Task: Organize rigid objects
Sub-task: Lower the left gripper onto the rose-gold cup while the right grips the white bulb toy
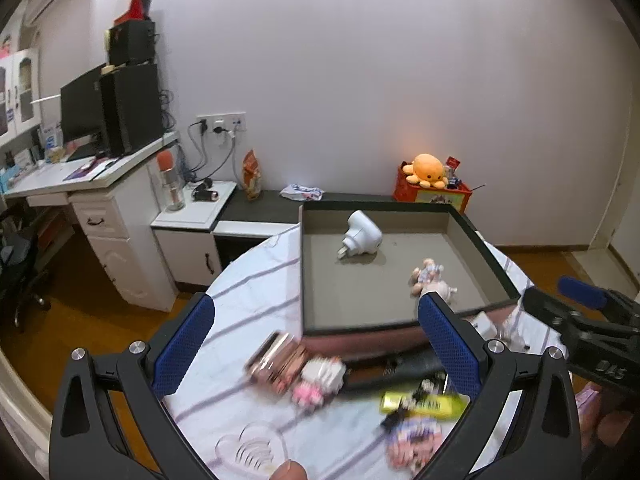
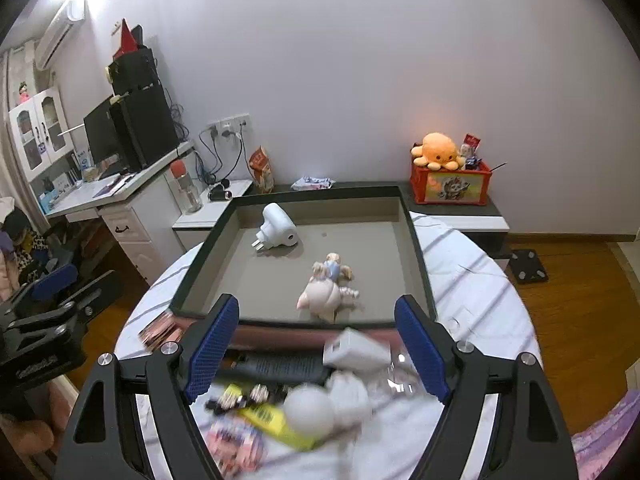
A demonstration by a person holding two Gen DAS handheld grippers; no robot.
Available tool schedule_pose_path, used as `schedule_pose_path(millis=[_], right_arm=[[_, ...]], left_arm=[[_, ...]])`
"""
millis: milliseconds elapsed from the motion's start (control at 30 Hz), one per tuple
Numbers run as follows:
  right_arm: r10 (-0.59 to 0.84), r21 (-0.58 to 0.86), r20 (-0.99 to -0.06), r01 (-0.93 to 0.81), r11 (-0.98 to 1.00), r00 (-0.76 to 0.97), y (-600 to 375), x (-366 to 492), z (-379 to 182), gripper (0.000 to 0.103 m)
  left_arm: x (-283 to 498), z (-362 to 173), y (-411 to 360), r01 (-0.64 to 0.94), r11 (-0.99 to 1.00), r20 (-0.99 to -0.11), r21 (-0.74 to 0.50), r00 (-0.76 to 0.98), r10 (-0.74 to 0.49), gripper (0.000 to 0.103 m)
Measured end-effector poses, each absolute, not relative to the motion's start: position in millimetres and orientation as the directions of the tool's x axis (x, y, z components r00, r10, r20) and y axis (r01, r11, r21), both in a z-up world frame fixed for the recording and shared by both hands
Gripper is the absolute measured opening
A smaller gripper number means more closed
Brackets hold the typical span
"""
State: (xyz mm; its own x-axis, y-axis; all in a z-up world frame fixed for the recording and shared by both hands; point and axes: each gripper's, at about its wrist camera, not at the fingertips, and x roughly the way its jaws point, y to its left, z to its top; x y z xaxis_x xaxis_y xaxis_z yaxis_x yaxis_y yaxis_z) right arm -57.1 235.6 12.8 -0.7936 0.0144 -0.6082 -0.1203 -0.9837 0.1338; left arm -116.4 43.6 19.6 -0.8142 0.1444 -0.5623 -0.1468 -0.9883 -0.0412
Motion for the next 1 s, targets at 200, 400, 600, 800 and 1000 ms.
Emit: schedule_pose_path(millis=[200, 400, 600, 800, 1000], right_arm=[[0.031, 0.132, -0.597, -0.136, -0.982, -0.801, 227, -5, 17, 0.082], [0.071, 0.107, -0.606, -0.17, -0.98, -0.792, 226, 23, 13, 0.082], [0.085, 0.104, -0.615, -0.187, -0.977, -0.784, 225, 35, 8, 0.082], [0.077, 0.105, -0.622, -0.18, -0.978, -0.779, 219, 35, 3, 0.082], [0.075, 0.102, -0.646, -0.184, -0.978, -0.759, 220, 27, -6, 0.082]], left_arm=[[-79, 12, 23, -0.098, -0.993, -0.559, -0.067, -0.821, 0.118, 0.103], [-49, 9, 9, -0.059, -0.992, -0.537, -0.113, -0.836, 0.111, 0.103], [-29, 11, 16, -0.058, -0.997, -0.535, -0.047, -0.841, 0.074, 0.103], [-21, 10, 17, -0.067, -0.997, -0.525, -0.028, -0.848, 0.071, 0.103], [-31, -1, 10, -0.082, -0.995, -0.558, -0.051, -0.824, 0.097, 0.103]])
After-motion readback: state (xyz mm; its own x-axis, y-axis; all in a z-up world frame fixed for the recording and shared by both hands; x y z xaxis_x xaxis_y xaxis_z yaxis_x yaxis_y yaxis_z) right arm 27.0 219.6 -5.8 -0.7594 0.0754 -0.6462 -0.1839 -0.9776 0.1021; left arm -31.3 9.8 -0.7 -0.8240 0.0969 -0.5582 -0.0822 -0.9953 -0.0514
